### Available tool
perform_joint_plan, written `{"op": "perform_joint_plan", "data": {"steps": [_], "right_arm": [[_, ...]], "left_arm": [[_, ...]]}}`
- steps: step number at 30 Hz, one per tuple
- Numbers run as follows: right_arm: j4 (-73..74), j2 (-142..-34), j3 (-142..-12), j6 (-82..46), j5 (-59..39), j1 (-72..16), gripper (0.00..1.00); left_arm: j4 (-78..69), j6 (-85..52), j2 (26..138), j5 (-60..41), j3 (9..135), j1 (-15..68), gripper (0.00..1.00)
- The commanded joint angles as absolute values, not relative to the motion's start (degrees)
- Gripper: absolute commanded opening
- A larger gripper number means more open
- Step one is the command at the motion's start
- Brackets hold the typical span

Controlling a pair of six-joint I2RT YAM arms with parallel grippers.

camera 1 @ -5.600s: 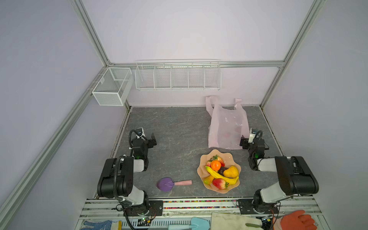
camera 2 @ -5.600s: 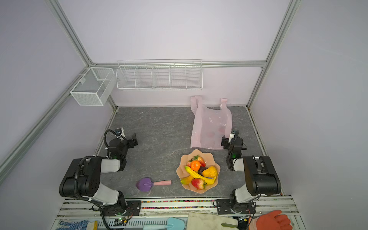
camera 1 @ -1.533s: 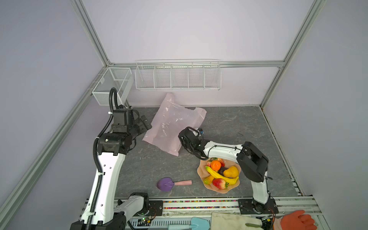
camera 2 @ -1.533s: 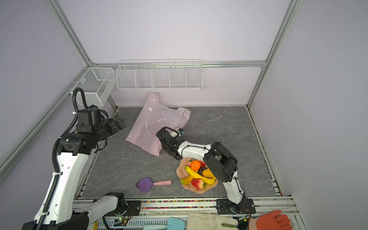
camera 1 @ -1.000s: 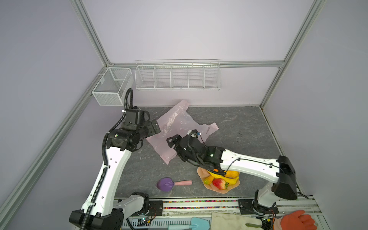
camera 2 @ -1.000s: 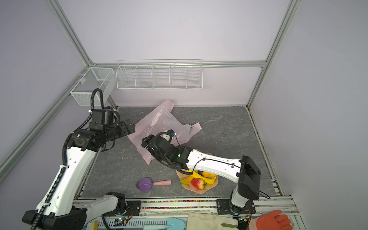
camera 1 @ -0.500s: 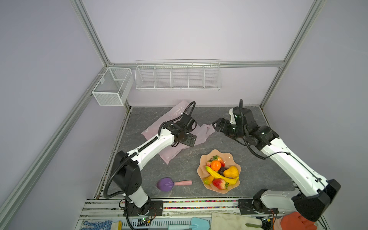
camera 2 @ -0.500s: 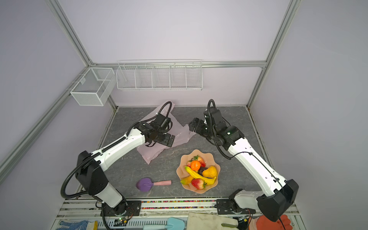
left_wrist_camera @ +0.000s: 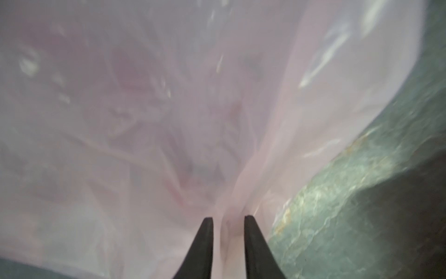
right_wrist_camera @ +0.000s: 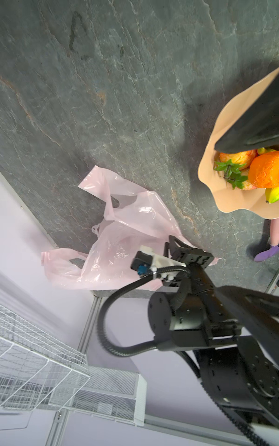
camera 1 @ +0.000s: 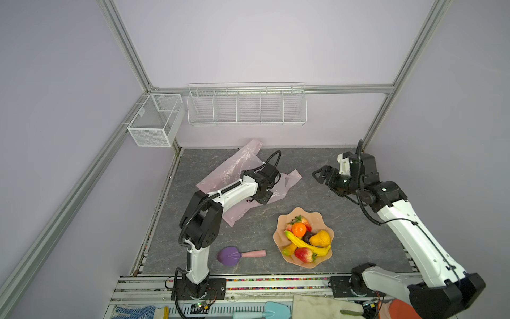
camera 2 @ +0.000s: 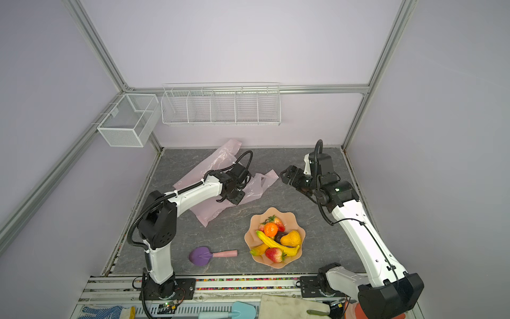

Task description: Place the fruits into the plastic bag

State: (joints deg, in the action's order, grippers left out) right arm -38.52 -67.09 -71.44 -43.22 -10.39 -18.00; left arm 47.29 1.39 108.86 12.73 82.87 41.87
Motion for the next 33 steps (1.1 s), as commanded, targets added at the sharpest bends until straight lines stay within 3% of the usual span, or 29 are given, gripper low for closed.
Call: {"op": "perform_joint_plan", "data": {"steps": [1, 4, 9, 12, 19, 23, 27, 31, 33], "right_arm": [[-35.6, -68.7, -70.1, -43.0, -13.1, -16.9, 0.88], [-33.3, -70.8, -69.2, -43.8, -14.6, -16.7, 0.88], [-30.1, -74.8, -67.9, -45.5, -16.5, -16.7, 0.88], [-27.2, -78.0, -67.5, -44.6, -19.0, -16.8, 0.88], [-37.7, -100.1, -84.7, -29.7, -22.9, -20.5, 0.91], [-33.1, -107.6, -87.9, -35.0, -20.7, -22.2, 0.92], [-29.3, -114.1, -91.4, -42.8, -19.4, -22.3, 0.93], [-26.2, -118.3, -93.3, -49.5, -18.1, -22.7, 0.98], [-24.4, -118.6, -92.7, -52.3, -18.1, -23.0, 0.82]], "left_arm": [[47.9, 4.7, 101.1, 16.6, 77.2, 41.9, 0.09], [47.0, 7.9, 93.1, 15.1, 70.0, 42.0, 0.0], [46.5, 12.2, 80.1, 14.4, 60.7, 42.4, 0.0], [45.8, 9.5, 75.0, 20.0, 58.9, 42.4, 0.01], [41.1, 4.0, 69.5, 16.3, 62.4, 42.2, 0.52], [37.4, -2.9, 64.5, 13.1, 62.8, 42.3, 0.73], [39.7, -11.9, 61.1, 13.2, 65.2, 42.2, 0.83], [45.4, -19.3, 61.1, 12.9, 70.0, 42.2, 0.85], [49.6, -23.5, 62.5, 14.4, 73.3, 42.1, 0.89]]}}
